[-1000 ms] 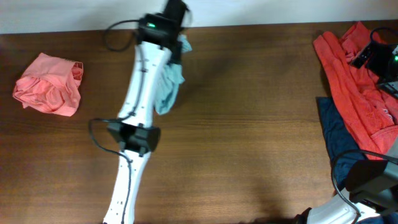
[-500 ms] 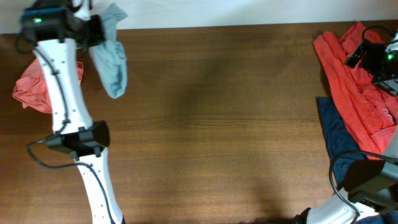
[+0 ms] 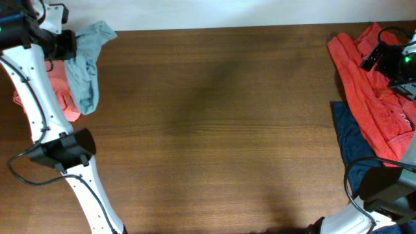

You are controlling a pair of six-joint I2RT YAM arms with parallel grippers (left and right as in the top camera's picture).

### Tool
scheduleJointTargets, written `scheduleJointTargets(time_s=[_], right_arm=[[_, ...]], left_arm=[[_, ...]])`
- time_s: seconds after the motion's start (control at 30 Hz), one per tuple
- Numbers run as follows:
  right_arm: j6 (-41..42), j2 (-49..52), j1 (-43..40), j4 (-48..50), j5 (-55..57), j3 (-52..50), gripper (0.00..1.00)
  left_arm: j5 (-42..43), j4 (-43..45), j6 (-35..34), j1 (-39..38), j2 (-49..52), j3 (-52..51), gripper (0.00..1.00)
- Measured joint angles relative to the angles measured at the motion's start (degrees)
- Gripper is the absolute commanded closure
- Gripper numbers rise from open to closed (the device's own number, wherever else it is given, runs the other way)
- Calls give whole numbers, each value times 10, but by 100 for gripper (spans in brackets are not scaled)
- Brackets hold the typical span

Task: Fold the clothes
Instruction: 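Carry the folded light blue shirt left and lower it onto the pink garment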

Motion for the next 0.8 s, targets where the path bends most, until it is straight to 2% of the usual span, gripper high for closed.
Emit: scheduleJointTargets(time_s=[0.33, 0.8], right_arm=[[0, 0, 0, 1, -16, 0, 1], [0, 0, 0, 9, -30, 0, 1]], left_arm=[[31, 75, 24, 42, 0, -114, 100], [71, 94, 28, -40, 0, -125, 100]])
